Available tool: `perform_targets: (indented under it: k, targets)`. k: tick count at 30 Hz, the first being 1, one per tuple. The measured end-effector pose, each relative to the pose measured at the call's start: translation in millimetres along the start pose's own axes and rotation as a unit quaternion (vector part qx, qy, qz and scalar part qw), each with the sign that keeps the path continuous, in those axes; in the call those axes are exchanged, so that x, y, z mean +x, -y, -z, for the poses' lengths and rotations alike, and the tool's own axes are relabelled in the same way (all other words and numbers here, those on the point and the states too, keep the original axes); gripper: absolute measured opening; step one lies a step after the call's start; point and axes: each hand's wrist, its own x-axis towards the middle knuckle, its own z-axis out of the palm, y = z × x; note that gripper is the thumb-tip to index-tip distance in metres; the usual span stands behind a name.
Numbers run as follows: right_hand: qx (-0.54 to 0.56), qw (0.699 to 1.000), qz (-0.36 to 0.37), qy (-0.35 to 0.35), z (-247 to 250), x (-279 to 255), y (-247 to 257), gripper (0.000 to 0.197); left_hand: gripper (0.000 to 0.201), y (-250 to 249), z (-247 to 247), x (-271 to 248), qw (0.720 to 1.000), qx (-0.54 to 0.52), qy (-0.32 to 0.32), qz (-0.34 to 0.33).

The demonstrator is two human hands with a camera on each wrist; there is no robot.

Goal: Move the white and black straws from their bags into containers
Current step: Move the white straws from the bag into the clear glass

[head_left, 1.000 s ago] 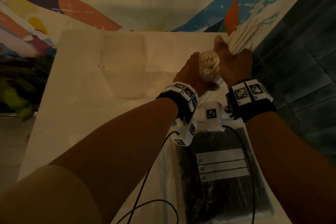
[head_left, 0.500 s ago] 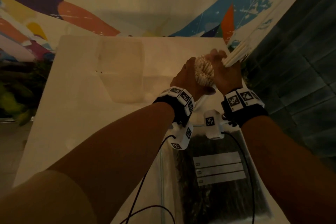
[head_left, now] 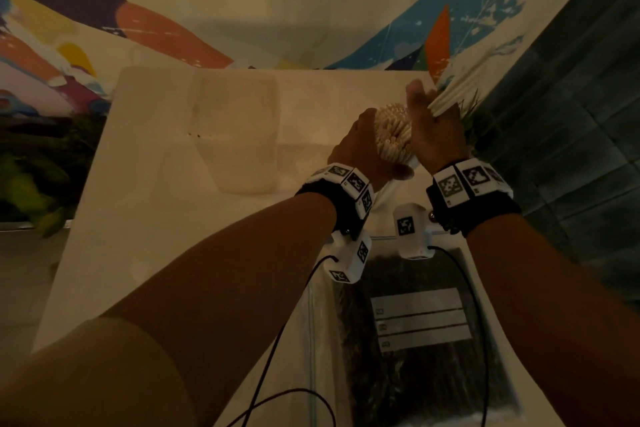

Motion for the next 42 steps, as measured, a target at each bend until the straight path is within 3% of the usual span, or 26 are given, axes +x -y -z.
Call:
perform_targets:
  k: [2, 6, 10, 12, 14, 17, 19, 23, 25, 28, 30, 32, 35, 37, 38, 39, 42]
  targets:
    - [0.063, 0.998, 0.020, -0.014, 9.1, 3.0, 8.4, 0.047, 0.119, 0.4, 1.6, -1.6, 1.000, 0.000, 0.010, 0.000]
    - [0.121, 0.992, 0.021, -0.011, 13.6, 5.0, 11.6, 0.040, 0.118, -0.4, 3.0, -4.2, 1.000, 0.001, 0.015, -0.004]
    - [0.036, 0.999, -0.003, 0.033, -2.2, 10.5, -11.8, 0.060, 0.074, -2.1, 3.2, -3.4, 1.000, -0.020, -0.004, -0.004]
    - [-0.003, 0.999, -0.012, 0.038, -2.2, 13.4, -16.8, 0.083, 0.102, -2.7, 4.7, -4.9, 1.000, -0.017, 0.002, 0.006]
    - [-0.026, 0.999, 0.019, 0.019, 2.7, 14.4, -13.0, 0.087, 0.118, -3.6, 5.6, -7.4, 1.000, -0.009, 0.016, 0.007]
    - [-0.011, 0.998, 0.064, -0.018, 10.1, 15.9, -10.1, 0.072, 0.114, -5.0, 6.1, -7.6, 1.000, -0.017, 0.025, -0.001]
    - [-0.009, 0.998, 0.051, -0.020, 6.2, 14.6, -9.8, 0.061, 0.113, -4.9, 5.3, -6.1, 1.000, -0.017, 0.021, 0.000]
    - [-0.064, 0.997, 0.039, 0.008, 2.1, 14.3, -13.8, 0.075, 0.116, -2.8, 2.8, -5.0, 1.000, -0.007, 0.016, 0.001]
    - [-0.040, 0.997, 0.064, -0.014, 9.1, 12.6, -5.1, 0.089, 0.116, -1.5, 3.0, -4.3, 1.000, -0.004, 0.020, -0.001]
    - [0.064, 0.976, 0.156, -0.137, 26.0, 12.4, 22.6, 0.098, 0.105, -0.3, 2.5, -4.6, 1.000, -0.019, 0.009, -0.006]
    - [0.072, 0.937, 0.268, -0.214, 32.1, 13.6, 40.3, 0.087, 0.088, 1.5, 0.4, -4.2, 1.000, -0.025, -0.007, -0.015]
    - [0.036, 0.919, 0.323, -0.225, 24.5, 21.5, 42.8, 0.068, 0.084, 2.6, -1.1, -2.8, 1.000, -0.016, -0.005, -0.008]
    - [-0.121, 0.952, 0.251, -0.123, -1.1, 26.9, 27.5, 0.057, 0.091, 1.7, -0.9, -1.2, 1.000, -0.015, -0.004, 0.006]
    - [-0.288, 0.939, 0.187, -0.002, -13.9, 23.2, 8.5, 0.055, 0.101, 1.1, -2.3, -0.3, 1.000, -0.022, 0.006, 0.003]
    - [-0.315, 0.934, 0.165, 0.022, -16.4, 21.7, 0.6, 0.048, 0.101, 1.4, -1.9, 0.0, 1.000, -0.019, 0.005, -0.004]
    - [-0.295, 0.944, 0.149, 0.018, -16.2, 20.3, -3.7, 0.044, 0.101, 2.2, -1.8, 0.5, 1.000, -0.014, 0.008, -0.007]
    - [-0.152, 0.979, 0.129, -0.051, -7.3, 17.5, 8.1, 0.060, 0.100, 4.3, -2.4, 2.1, 1.000, -0.024, 0.015, -0.002]
